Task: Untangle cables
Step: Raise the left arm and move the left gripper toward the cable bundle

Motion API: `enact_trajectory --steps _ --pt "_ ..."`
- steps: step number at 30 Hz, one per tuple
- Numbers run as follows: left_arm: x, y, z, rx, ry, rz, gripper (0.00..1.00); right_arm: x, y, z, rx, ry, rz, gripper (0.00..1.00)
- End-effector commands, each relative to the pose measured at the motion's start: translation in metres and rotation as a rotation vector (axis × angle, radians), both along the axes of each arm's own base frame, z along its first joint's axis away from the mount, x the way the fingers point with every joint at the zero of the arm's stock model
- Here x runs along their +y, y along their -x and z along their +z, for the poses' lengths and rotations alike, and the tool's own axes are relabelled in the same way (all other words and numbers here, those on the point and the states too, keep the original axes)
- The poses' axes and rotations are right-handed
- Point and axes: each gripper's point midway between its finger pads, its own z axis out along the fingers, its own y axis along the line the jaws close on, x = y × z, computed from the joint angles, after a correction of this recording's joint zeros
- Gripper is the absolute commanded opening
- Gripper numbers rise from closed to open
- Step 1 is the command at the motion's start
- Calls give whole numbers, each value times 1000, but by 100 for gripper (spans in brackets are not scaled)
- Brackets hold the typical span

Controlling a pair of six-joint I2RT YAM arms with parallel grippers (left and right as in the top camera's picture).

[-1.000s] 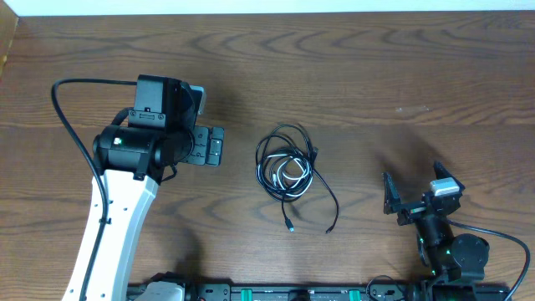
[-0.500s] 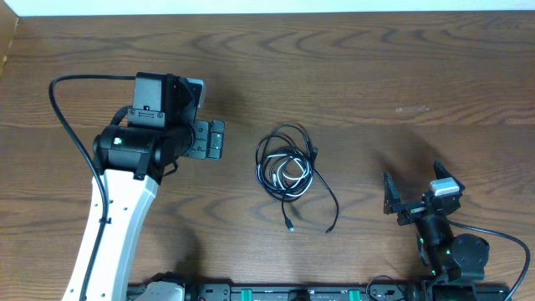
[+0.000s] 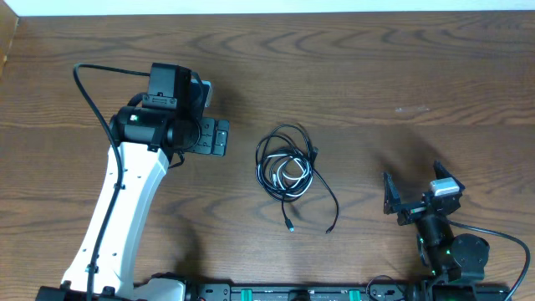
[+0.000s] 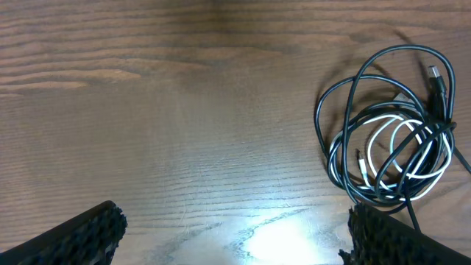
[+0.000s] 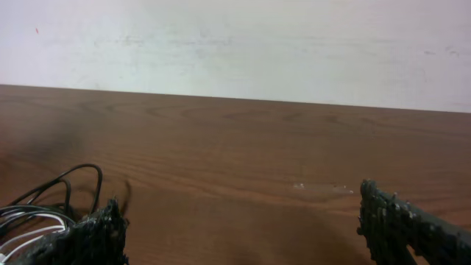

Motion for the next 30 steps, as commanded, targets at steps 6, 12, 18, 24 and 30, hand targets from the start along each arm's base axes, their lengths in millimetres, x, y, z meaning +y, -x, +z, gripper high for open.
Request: enact_trajectory --steps 6,12,18,24,30 --pt "-3 -5 8 -25 10 -12 98 0 0 -3 6 15 0 99" --pt "-4 -6 9 -31 11 -12 98 0 0 -3 10 15 0 99" --pt "-4 -7 9 -31 11 -12 97 0 0 -3 10 15 0 99" --pt "-4 -6 9 -31 11 -12 98 0 0 -3 10 15 0 99" --pt "-4 -7 9 -31 11 -12 97 0 0 -3 10 15 0 99"
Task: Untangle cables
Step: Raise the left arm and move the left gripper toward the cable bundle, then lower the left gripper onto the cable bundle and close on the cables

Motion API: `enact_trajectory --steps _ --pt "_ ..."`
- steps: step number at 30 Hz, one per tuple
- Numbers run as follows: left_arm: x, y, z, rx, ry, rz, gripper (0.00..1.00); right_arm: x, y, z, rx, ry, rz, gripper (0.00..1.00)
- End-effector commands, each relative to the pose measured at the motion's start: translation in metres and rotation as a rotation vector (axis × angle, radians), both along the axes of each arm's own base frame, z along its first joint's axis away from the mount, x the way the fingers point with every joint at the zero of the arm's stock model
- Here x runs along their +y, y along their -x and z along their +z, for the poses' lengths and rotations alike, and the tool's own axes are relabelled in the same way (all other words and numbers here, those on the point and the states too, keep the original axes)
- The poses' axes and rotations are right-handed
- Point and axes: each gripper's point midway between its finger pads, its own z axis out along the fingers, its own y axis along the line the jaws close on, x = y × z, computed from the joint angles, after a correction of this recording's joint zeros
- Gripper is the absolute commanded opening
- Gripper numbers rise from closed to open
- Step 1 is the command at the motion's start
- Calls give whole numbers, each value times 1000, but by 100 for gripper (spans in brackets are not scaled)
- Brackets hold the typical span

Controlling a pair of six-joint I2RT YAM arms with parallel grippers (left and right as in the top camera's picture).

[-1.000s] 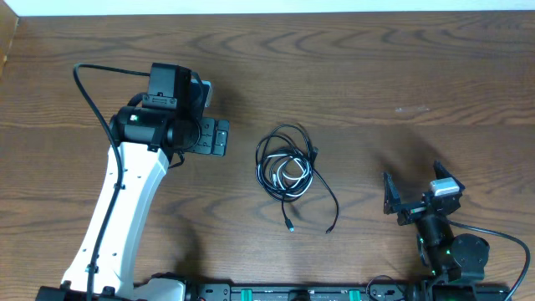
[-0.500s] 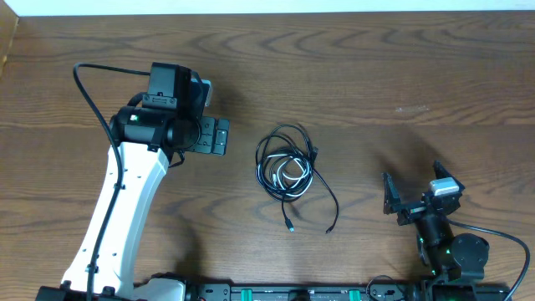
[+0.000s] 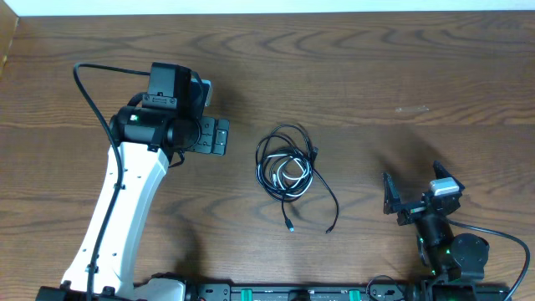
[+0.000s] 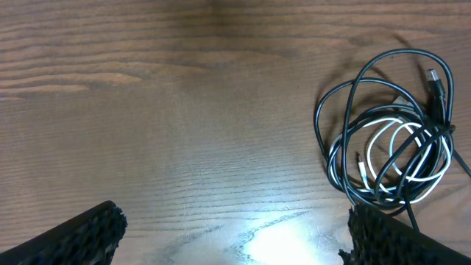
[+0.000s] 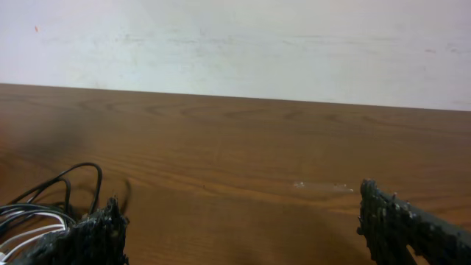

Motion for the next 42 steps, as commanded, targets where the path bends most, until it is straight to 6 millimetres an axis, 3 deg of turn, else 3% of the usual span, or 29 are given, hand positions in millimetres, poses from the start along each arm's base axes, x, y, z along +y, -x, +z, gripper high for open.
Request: enact_trajectory --steps 1,25,33,42 --pt "-3 -5 8 -23 9 -12 98 0 0 -2 5 16 0 99" --pt "-5 -16 13 -72 20 -6 98 0 0 -2 5 16 0 99" --pt "-6 1 3 -3 -2 -49 98 0 0 -2 5 16 0 99" --pt "-42 16 -2 9 -33 -235 98 0 0 -2 5 16 0 99"
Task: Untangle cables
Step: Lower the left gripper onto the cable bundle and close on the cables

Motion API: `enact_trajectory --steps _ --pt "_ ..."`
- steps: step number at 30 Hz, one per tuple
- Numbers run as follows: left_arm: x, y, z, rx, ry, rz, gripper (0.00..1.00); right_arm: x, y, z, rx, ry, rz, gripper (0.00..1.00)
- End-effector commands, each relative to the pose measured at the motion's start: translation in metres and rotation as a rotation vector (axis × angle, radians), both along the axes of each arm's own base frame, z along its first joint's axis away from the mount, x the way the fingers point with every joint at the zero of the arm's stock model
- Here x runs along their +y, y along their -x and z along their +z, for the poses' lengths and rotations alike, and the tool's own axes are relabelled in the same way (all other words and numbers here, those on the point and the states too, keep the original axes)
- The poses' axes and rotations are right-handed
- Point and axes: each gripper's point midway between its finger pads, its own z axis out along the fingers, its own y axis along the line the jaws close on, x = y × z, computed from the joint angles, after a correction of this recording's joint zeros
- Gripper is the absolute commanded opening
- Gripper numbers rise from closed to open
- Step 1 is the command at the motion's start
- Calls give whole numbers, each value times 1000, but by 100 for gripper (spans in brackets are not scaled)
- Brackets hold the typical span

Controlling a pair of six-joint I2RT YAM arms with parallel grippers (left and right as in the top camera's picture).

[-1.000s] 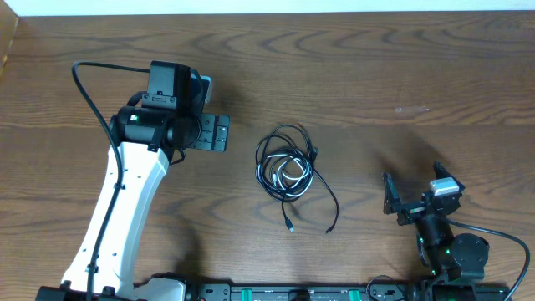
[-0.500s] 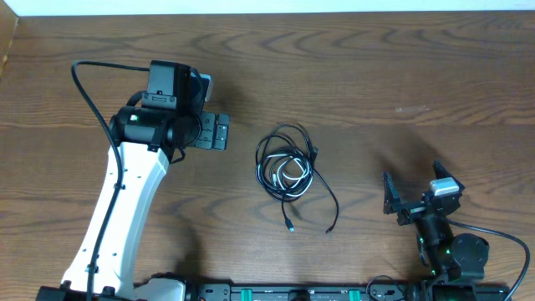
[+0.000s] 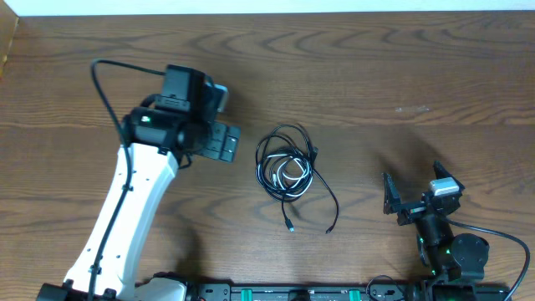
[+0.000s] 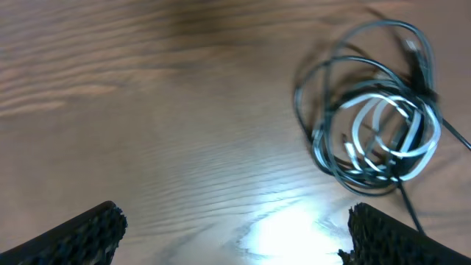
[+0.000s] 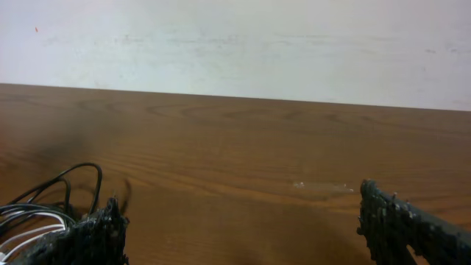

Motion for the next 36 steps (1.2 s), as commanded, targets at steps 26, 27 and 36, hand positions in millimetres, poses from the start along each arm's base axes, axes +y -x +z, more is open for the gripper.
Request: enact_trajectory --steps 26,27,36 --pt "-69 15 -11 23 38 -134 98 0 0 -2 5 16 0 99" --pt "-69 15 -12 30 39 -124 97 0 0 -2 5 15 1 99" --pt "-70 13 -22 59 37 -101 97 0 0 -2 5 15 1 99"
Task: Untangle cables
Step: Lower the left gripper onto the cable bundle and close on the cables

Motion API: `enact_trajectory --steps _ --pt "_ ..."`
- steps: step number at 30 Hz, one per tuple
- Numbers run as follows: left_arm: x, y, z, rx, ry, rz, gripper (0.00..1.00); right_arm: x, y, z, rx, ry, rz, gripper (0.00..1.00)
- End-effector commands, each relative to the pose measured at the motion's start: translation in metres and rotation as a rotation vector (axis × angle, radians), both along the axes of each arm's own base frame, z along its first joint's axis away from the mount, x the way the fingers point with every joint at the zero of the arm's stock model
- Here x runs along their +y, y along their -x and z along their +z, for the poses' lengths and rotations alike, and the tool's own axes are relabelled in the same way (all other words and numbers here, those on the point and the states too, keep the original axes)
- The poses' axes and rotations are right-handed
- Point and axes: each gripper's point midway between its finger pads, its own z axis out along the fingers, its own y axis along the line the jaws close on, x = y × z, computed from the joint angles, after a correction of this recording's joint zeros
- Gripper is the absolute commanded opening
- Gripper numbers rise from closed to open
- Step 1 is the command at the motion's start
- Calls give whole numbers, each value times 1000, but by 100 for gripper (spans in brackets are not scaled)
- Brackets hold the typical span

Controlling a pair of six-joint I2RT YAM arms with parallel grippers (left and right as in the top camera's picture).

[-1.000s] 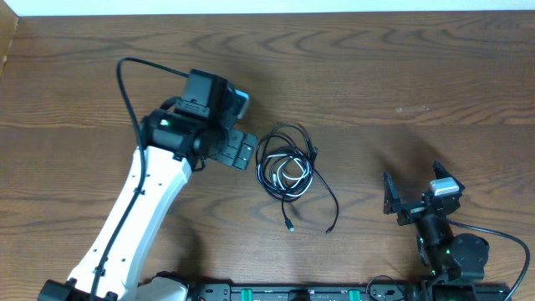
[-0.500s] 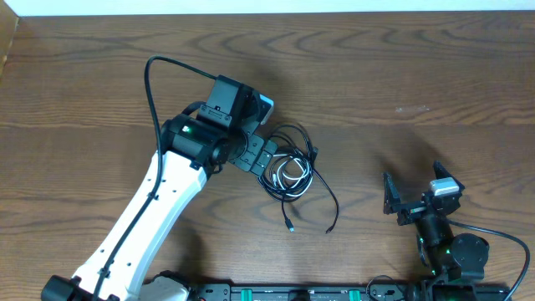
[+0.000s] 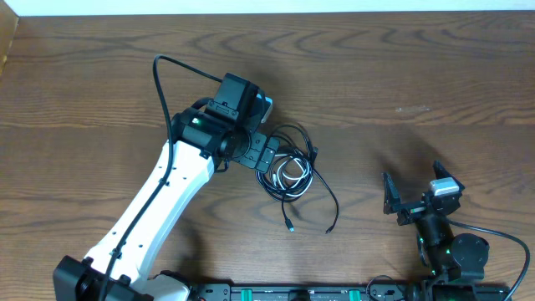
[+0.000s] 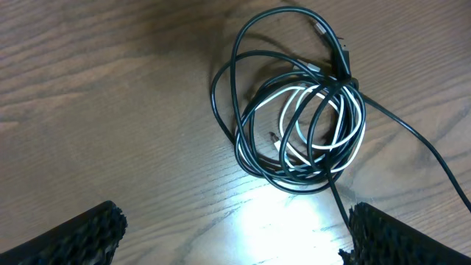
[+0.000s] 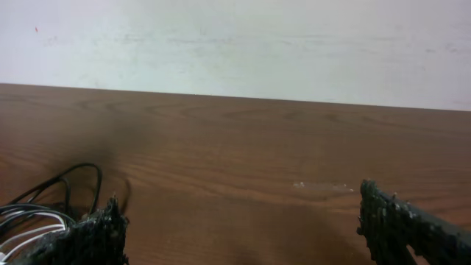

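Note:
A tangle of black and white cables [image 3: 288, 167] lies coiled in the middle of the wooden table, with two loose black ends trailing toward the front. In the left wrist view the same coil [image 4: 298, 129] fills the upper right. My left gripper [image 3: 261, 155] hangs open over the coil's left edge, nothing between its fingers [image 4: 81, 228]. My right gripper [image 3: 415, 199] rests open near the table's front right, well apart from the coil; its fingers [image 5: 401, 221] are empty, and a bit of the cables [image 5: 51, 202] shows at the left of its view.
The wooden table [image 3: 418, 75] stretches bare round the coil. A pale wall [image 5: 235, 44] stands beyond the far edge. The black rail of the robot's base [image 3: 292, 293] runs along the front edge.
My left arm has moved right, from a short way left of the coil to over its left edge. The coil now sits nearer the middle of the left wrist view. The right arm has not moved.
At first my left gripper hung open well to the left of the coil and stayed there. Then it had shifted a little rightward, and now it is above the coil's left edge. The cables and the right gripper have kept their places throughout.

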Motion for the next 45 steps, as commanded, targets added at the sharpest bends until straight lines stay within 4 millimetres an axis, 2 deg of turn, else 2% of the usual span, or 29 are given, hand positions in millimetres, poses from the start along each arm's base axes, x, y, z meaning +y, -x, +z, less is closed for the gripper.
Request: enact_trajectory --steps 1,10,21,30,34,38,45 --pt "-2 -1 -5 16 6 25 98 0 0 -2 5 16 0 99" --pt "-7 -10 -1 -9 53 100 98 0 0 -2 5 16 0 99" --pt "-8 -11 0 12 92 205 98 0 0 -2 5 16 0 99" --pt "-33 -9 0 -34 101 118 98 0 0 -2 5 16 0 99" --pt "-45 -11 -13 -29 93 78 97 0 0 -2 5 16 0 99" --pt "-56 -10 -36 7 55 25 98 0 0 -2 5 16 0 99" --pt "-74 -2 -81 38 -79 -289 97 0 0 -2 5 16 0 99"
